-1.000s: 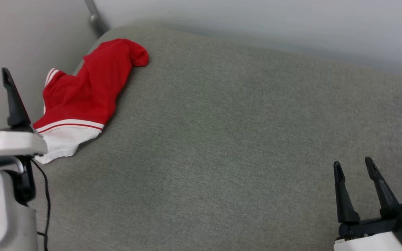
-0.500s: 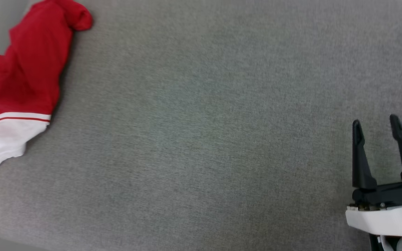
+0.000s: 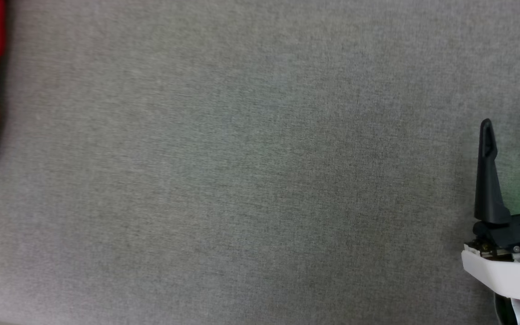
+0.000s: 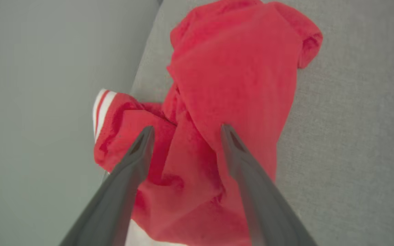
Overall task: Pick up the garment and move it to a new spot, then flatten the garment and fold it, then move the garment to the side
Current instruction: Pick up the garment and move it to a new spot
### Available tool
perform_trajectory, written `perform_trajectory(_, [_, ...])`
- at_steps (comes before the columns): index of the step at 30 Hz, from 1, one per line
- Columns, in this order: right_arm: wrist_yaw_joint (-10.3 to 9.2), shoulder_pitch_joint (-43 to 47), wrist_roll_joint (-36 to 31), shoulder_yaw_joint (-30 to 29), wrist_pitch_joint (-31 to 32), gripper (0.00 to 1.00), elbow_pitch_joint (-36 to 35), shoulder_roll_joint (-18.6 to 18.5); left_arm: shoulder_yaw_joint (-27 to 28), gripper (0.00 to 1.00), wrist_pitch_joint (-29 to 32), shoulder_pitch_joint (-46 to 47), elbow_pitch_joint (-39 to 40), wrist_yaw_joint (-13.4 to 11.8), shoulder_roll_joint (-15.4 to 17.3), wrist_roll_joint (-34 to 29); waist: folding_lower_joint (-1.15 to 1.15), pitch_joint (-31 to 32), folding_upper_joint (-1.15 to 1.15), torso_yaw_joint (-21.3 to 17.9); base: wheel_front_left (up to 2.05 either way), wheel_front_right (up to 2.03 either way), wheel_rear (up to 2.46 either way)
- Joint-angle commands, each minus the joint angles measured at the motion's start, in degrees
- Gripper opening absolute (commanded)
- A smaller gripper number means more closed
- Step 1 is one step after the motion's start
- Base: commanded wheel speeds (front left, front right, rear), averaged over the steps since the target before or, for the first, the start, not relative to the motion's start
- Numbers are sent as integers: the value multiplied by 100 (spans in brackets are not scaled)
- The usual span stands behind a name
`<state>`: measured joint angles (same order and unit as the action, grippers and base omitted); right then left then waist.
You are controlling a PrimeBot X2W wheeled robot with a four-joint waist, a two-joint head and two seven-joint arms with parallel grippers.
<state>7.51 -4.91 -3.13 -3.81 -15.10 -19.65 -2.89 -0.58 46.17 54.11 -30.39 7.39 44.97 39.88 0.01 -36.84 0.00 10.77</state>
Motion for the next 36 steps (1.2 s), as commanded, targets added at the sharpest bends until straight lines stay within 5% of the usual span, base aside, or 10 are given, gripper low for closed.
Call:
perform_trajectory(1, [-4, -117, -58, -7, -11, 100, -81, 2, -142, 100, 255, -113, 70, -4, 136, 177, -1, -246, 0, -57, 0, 0, 0])
perform_trajectory(7, [-4, -209, -135, 10, -10, 100, -239, 2, -572, 100, 876, -287, 14, -3, 268, 585, -1, -510, 0, -92, 0, 0, 0])
perform_trajectory(15, [-4, -225, -157, -17, -10, 100, -269, 2, -942, 100, 909, -410, -288, -1, 49, 705, -1, -621, 0, -154, 0, 0, 0])
perform_trajectory(16, [-4, -218, -148, -26, -10, 100, -244, 2, -1002, 82, 911, -416, -300, 0, 52, 709, -1, -616, 0, -163, 0, 0, 0])
perform_trajectory(17, [-4, -211, -136, -38, -10, 100, -209, 2, -1025, 10, 875, -410, -307, -1, 46, 756, -1, -601, 0, -170, 0, 0, 0])
perform_trajectory(18, [-4, -203, -126, -42, -10, 100, -177, 2, -1037, 0, 854, -383, -316, 0, 34, 792, -1, -577, 0, -172, 0, 0, 0])
perform_trajectory(36, [-4, 199, 302, 43, -10, 100, 630, 4, -1746, 0, 886, 207, 536, -1, 870, 774, -1, 1109, 0, -329, 0, 0, 0])
